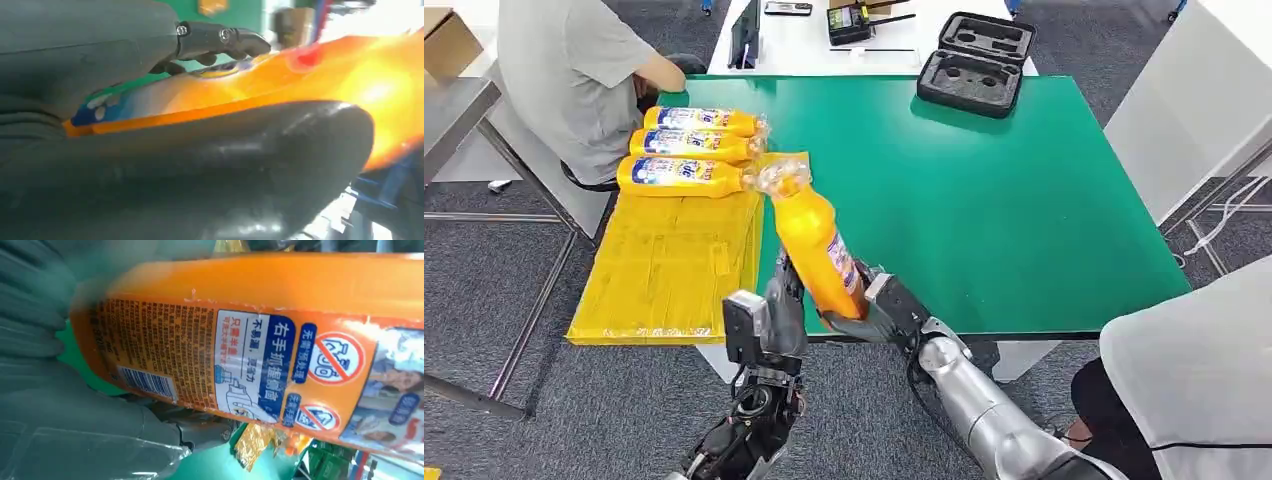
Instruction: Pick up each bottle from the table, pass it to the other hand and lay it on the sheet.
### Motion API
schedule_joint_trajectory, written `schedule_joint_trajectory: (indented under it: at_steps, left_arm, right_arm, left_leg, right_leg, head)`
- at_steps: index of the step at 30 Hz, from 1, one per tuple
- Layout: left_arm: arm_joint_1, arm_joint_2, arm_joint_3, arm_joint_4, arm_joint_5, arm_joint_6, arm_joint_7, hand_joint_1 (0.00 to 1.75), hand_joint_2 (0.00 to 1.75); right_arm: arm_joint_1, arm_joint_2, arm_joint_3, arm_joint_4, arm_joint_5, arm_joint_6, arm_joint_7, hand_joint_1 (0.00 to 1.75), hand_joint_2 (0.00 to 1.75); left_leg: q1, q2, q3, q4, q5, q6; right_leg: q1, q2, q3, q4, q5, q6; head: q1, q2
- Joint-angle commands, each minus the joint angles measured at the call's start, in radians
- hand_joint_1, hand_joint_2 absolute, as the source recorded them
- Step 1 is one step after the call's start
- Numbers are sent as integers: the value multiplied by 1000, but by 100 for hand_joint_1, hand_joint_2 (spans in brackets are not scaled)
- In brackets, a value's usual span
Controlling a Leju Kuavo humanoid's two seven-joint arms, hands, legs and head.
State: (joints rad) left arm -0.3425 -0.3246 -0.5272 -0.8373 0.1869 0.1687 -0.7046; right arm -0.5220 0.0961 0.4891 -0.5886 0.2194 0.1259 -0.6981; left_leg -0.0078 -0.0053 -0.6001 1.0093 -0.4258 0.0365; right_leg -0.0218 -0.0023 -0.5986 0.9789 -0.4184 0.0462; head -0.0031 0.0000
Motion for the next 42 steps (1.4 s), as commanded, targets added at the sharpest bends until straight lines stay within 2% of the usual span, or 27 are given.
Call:
schedule_joint_trajectory:
  at_steps: [1,6,10,16,18,19,20,23,32,42]
  left_arm:
    - [-23,9,-13,37,-158,273,6,0,0]
    - [-23,36,24,-7,-169,371,6,0,0]
    - [-3,52,-27,-86,-198,405,6,0,0]
    - [4,50,-62,-80,-179,350,6,0,0]
    - [6,36,-32,-43,-130,215,6,0,0]
    - [6,36,-32,-43,-130,215,6,0,0]
    - [5,22,-17,-2,-100,115,6,0,0]
    - [5,12,-29,37,-105,49,6,0,0]
    - [-22,-3,-44,118,-80,-29,6,0,0]
    - [-19,4,-49,72,-120,31,6,0,0]
  right_arm:
    - [-19,-3,66,-19,-1,3,0,175,175]
    - [-9,-14,52,-38,-17,16,0,175,175]
    - [-2,-8,47,-37,-18,28,0,175,175]
    - [-16,-4,31,-7,-23,43,0,175,175]
    - [-24,-4,35,3,-9,38,0,175,175]
    - [-24,-4,35,3,-9,38,0,175,175]
    - [-31,-6,41,7,6,29,0,175,175]
    - [-35,-5,39,7,9,36,0,175,175]
    - [-30,-15,39,3,14,40,0,175,175]
    - [-56,-1,42,74,36,38,0,175,175]
  left_leg:
    - [1,2,1,0,-1,-2]
    - [1,1,2,0,-1,-2]
    - [2,2,3,0,-2,-2]
    - [2,1,4,0,-2,-3]
    - [1,1,2,-1,-1,-2]
    - [1,1,2,-1,-1,-2]
    - [2,2,3,0,-2,-2]
    - [2,2,3,0,-2,-2]
    - [2,0,3,0,-2,-2]
    - [2,1,4,1,-3,-3]
  right_leg:
    - [1,1,1,0,-1,-2]
    - [1,1,2,0,0,-2]
    - [2,2,3,0,-1,-2]
    - [2,1,4,-1,-1,-3]
    - [1,1,2,-1,-1,-2]
    - [1,1,2,-1,-1,-2]
    - [2,2,3,-1,-1,-2]
    - [2,1,3,-1,-1,-2]
    - [2,0,3,-1,-1,-2]
    - [2,1,4,0,-2,-3]
  head:
    - [-1,0]
    - [0,0]
    - [0,0]
    - [0,0]
    - [0,0]
    - [0,0]
    - [0,0]
    - [-1,0]
    - [0,0]
    - [0,0]
